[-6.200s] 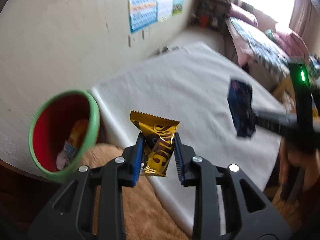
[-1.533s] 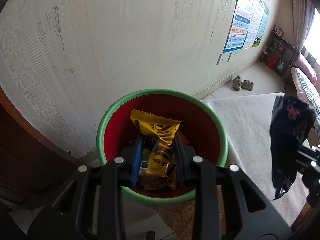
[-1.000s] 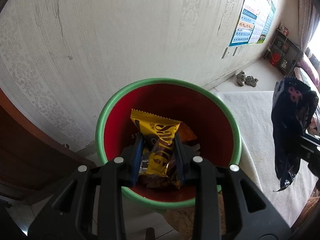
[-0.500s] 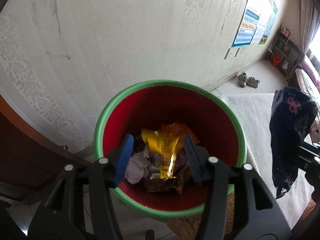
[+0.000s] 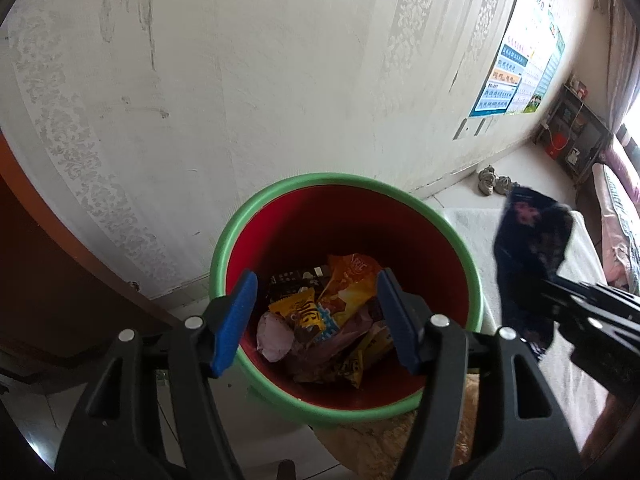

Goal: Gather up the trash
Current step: 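Open the left tool to drop the gold wrapper while the right tool releases the blue wrapper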

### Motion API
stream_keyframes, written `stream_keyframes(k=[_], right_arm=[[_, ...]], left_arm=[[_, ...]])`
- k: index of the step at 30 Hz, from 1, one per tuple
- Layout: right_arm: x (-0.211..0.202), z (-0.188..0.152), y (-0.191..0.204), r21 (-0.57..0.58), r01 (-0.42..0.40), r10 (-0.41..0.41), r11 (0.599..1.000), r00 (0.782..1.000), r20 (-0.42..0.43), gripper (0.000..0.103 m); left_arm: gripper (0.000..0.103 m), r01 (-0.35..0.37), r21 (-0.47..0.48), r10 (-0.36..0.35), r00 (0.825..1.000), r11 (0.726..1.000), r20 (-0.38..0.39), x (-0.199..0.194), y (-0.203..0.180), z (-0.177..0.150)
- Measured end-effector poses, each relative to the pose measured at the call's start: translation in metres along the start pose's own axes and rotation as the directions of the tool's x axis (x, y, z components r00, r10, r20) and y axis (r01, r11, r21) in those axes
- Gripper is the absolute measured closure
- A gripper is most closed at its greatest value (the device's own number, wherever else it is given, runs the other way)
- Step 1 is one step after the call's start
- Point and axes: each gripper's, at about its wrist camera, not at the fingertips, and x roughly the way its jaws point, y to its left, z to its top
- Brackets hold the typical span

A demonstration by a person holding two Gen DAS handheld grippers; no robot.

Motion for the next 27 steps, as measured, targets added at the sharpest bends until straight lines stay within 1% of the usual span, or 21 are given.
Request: stream_keyframes(k=[3, 13, 14, 15, 17, 18, 22, 27], right_arm=[[0.007, 0.004, 0.002, -0.006, -0.018, 0.018, 1.0, 1.0, -0.014, 0.081], [0.018, 0.001, 0.012, -0.026, -0.024, 0.023, 0.999, 0.999, -0.037, 0.081], [0.018, 0.001, 0.012, -0.028, -0.022, 0.021, 0.999, 0.999, -0.037, 0.077], [0.018, 0.001, 0.012, -0.029, -0.019, 0.018, 0.999, 0.999, -0.033, 0.07], [0.017, 0.002, 0.012, -0.027, -0.017, 0.016, 0.999, 1.0, -0.022, 0.06], [0.016, 0.001, 0.011, -0.027, -0.014, 0.014, 1.0, 1.0, -0.019, 0.059], [0.01, -0.003, 0.005, -0.016, -0.006, 0.006, 1.0, 1.0, -0.015, 0.058], [-0.001, -0.01, -0.004, -0.006, 0.01, -0.01, 1.0, 1.0, -0.003, 0.051]], left_arm=[[0.042, -0.007, -0.003, 0.007, 1.0, 1.0, 0.008, -0.004, 0.001, 0.0], [0.042, -0.029, -0.017, 0.029, 1.0, 0.999, 0.002, -0.004, 0.008, -0.002], [0.042, -0.03, -0.015, 0.03, 1.0, 0.999, 0.001, -0.004, 0.008, -0.003], [0.042, -0.032, -0.011, 0.032, 0.999, 0.999, -0.002, -0.004, 0.007, -0.003], [0.042, -0.033, -0.009, 0.033, 0.999, 0.999, -0.006, -0.003, 0.007, -0.004], [0.042, -0.035, -0.008, 0.035, 0.999, 0.999, -0.009, -0.002, 0.007, -0.005], [0.042, -0.035, -0.008, 0.035, 0.999, 0.999, -0.018, 0.001, 0.007, -0.006], [0.041, -0.029, 0.005, 0.029, 0.999, 1.0, -0.022, 0.002, 0.001, -0.006]])
